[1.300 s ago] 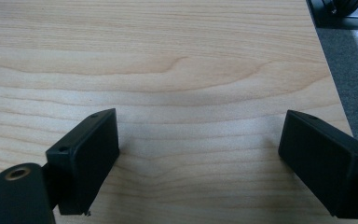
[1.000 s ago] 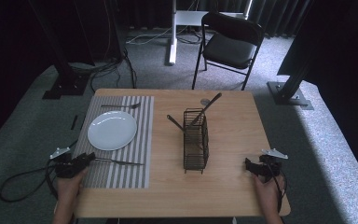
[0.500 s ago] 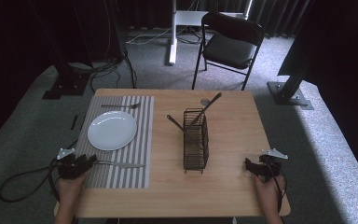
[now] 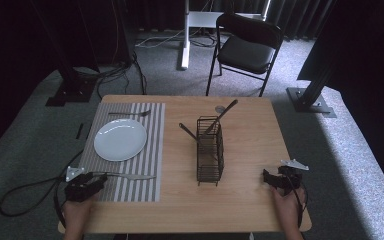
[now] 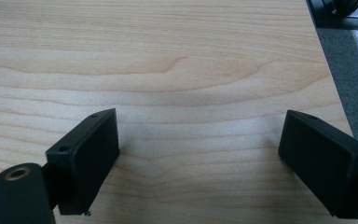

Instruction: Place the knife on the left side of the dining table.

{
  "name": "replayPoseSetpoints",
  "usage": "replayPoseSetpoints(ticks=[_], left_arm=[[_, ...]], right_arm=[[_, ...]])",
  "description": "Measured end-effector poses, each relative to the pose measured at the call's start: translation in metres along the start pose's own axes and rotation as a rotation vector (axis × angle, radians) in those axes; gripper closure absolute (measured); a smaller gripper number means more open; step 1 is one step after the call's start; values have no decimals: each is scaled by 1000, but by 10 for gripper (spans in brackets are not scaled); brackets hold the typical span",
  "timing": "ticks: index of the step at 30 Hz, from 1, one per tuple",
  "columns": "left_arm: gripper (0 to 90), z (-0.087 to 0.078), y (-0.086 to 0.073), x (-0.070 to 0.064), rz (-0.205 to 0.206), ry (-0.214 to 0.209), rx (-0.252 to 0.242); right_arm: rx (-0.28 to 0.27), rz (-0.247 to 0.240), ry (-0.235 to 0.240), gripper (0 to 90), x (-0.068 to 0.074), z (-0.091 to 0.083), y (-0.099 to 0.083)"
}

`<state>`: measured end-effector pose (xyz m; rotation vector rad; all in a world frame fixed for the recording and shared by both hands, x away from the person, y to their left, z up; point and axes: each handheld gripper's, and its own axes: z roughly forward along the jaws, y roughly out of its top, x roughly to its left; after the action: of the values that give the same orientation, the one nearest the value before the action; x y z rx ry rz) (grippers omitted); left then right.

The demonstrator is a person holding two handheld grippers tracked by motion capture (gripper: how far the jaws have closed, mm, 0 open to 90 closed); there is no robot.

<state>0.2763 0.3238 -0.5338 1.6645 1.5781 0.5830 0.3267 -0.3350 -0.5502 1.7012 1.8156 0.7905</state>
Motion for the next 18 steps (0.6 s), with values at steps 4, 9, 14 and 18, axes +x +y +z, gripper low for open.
replayPoseSetpoints(ticks=[4,9,14,18], left_arm=[[316,-2,-5,-10,16,7,12],[261,-5,-8,-14,23,0,3],[179,-4,-12,-15,39,-8,40],[95,-1,-14,-16,49,0,77]], right_arm=[[0,0,0,116,0,0,0],[0,0,0,116,0,0,0],[0,0,0,116,0,0,0],[0,0,0,116,0,0,0]])
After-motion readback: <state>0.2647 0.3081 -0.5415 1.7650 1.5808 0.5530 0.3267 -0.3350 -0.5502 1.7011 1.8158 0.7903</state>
